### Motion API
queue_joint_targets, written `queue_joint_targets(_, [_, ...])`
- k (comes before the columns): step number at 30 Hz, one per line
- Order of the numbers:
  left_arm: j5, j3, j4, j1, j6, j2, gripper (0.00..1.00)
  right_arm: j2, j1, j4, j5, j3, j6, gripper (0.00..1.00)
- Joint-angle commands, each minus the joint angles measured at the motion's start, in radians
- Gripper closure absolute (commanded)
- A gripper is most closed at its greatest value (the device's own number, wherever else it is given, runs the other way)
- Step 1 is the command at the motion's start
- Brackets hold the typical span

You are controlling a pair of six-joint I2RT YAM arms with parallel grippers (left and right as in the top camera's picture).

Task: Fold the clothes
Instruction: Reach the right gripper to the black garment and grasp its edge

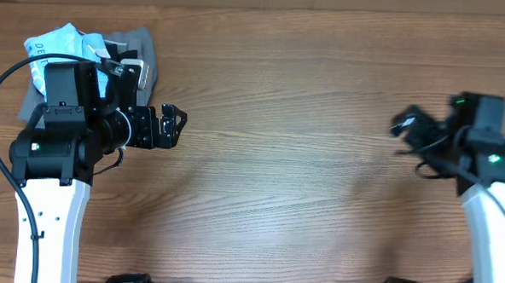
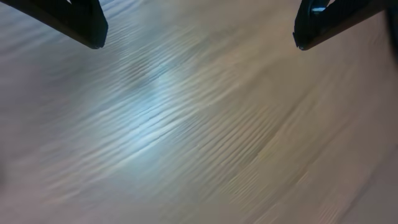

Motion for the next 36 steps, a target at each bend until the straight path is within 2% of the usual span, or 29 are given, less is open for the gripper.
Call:
queue_joint_targets(1, [0.027, 0.028, 0.006, -0.007, 0.016, -0.002, 0.00, 0.089, -0.185, 0.037, 0.113, 0.033, 0.100, 0.00])
queue_joint_targets(4, [0.027, 0.028, 0.006, -0.007, 0.016, -0.002, 0.00, 0.205, -0.333, 0.107, 0.107, 0.033, 0.115, 0.04])
queue_joint_targets(7, [0.026, 0.028, 0.006, -0.007, 0.016, -0.001, 0.00, 0.303, -0.393, 0.134, 0.106, 0.032, 0.116, 0.12])
queue_joint_targets(12, [0.026, 0.028, 0.006, -0.007, 0.016, 0.000, 0.00, 0.456, -0.404, 0.171, 0.193, 0.032, 0.160, 0.12])
queue_joint_targets(16, [0.026, 0.028, 0.002, -0.007, 0.016, 0.000, 0.00, 0.555, -0.403, 0.241, 0.195, 0.032, 0.132, 0.15])
queue_joint_targets(17, [0.026, 0.028, 0.003, -0.007, 0.016, 0.000, 0.00, 0.569, -0.403, 0.249, 0.195, 0.032, 0.129, 0.21])
queue_joint_targets(18, [0.026, 0.028, 0.002, -0.007, 0.016, 0.000, 0.00, 0.573, -0.403, 0.249, 0.193, 0.032, 0.129, 0.33])
queue_joint_targets(20, [0.026, 0.028, 0.003, -0.007, 0.016, 0.000, 0.00, 0.577, -0.400, 0.251, 0.163, 0.032, 0.129, 0.66])
queue_joint_targets(22, [0.026, 0.028, 0.003, -0.007, 0.016, 0.000, 0.00, 0.577, -0.389, 0.257, 0.116, 0.032, 0.129, 0.85])
queue_joint_targets(23, [0.026, 0.028, 0.005, -0.007, 0.016, 0.000, 0.00, 0.577, -0.377, 0.257, 0.072, 0.032, 0.129, 0.92])
queue_joint_targets(24, [0.026, 0.028, 0.006, -0.007, 0.016, 0.000, 0.00, 0.577, -0.359, 0.256, 0.029, 0.032, 0.121, 0.96])
queue_joint_targets(27, [0.017, 0.028, 0.018, -0.006, 0.038, -0.001, 0.00, 0.577, -0.253, 0.278, -0.110, 0.032, 0.060, 0.96])
queue_joint_targets(32, [0.018, 0.028, 0.020, -0.006, 0.050, -0.001, 0.00, 0.577, 0.099, 0.366, -0.150, 0.032, 0.072, 0.96])
queue_joint_targets(35, [0.014, 0.029, 0.021, -0.006, 0.065, -0.002, 0.00, 0.577, 0.299, 0.428, -0.151, 0.032, 0.143, 0.96])
queue_joint_targets(36, [0.014, 0.032, 0.021, -0.006, 0.069, -0.002, 0.00, 0.577, 0.406, 0.467, -0.153, 0.032, 0.157, 0.96])
